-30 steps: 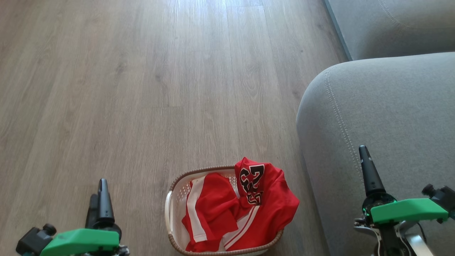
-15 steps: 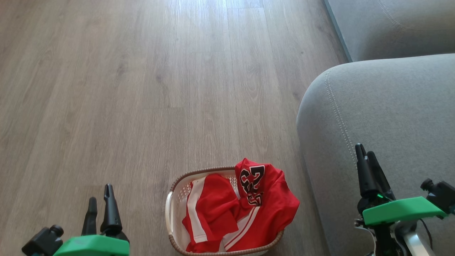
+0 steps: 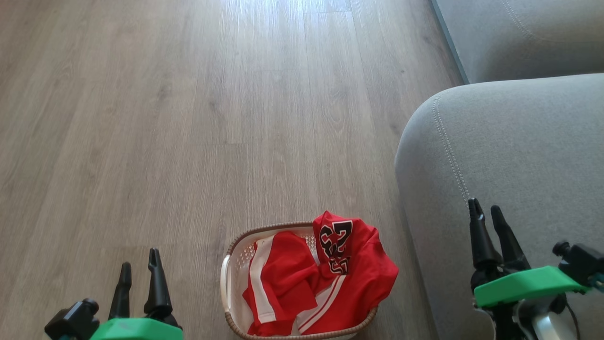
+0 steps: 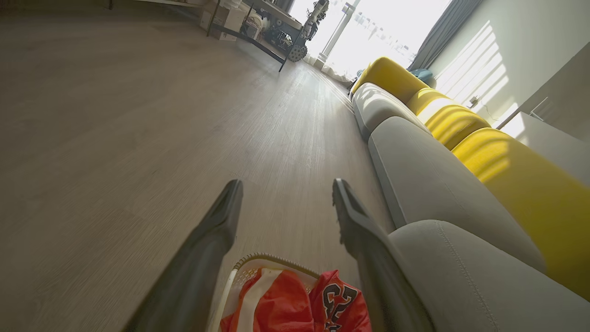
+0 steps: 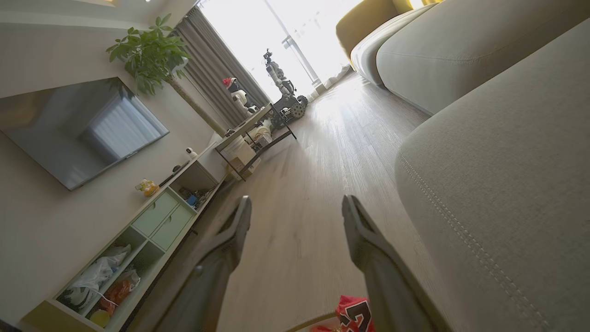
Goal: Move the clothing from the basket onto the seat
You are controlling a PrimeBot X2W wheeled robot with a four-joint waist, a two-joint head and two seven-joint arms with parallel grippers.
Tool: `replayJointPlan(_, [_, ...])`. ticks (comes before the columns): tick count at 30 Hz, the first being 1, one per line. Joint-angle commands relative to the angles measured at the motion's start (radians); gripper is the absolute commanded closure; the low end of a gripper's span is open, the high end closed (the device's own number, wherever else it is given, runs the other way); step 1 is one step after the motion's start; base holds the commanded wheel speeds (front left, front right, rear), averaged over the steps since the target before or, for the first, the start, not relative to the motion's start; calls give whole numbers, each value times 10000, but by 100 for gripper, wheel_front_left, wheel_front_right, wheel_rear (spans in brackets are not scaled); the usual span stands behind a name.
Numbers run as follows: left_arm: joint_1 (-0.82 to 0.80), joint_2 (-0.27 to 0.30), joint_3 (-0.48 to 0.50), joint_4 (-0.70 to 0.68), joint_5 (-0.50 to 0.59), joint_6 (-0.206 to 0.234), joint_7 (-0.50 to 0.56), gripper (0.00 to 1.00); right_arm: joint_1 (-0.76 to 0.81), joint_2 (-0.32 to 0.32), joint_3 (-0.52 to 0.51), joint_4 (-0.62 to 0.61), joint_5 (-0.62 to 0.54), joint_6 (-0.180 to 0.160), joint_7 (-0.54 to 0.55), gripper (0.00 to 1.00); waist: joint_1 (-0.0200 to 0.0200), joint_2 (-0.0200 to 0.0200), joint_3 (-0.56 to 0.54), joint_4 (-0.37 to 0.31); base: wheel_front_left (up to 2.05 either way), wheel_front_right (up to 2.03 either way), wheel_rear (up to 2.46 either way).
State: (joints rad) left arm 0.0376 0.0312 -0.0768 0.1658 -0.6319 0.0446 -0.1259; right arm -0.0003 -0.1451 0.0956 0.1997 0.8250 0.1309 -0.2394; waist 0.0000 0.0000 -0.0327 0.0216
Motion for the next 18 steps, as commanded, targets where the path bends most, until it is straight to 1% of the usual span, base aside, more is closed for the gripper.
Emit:
replayJointPlan(1, [-215, 140, 164, -306, 421, 54, -162, 0, -133, 43, -8, -264, -488, -1, -127, 0, 0, 0, -9, 4, 0, 0, 0])
replayJointPlan(18, [-126, 160, -80, -58, 2298, 108, -636, 0, -61, 401, -354, -18, -2749, -1, -165, 0, 0, 0, -87, 43, 0, 0, 0])
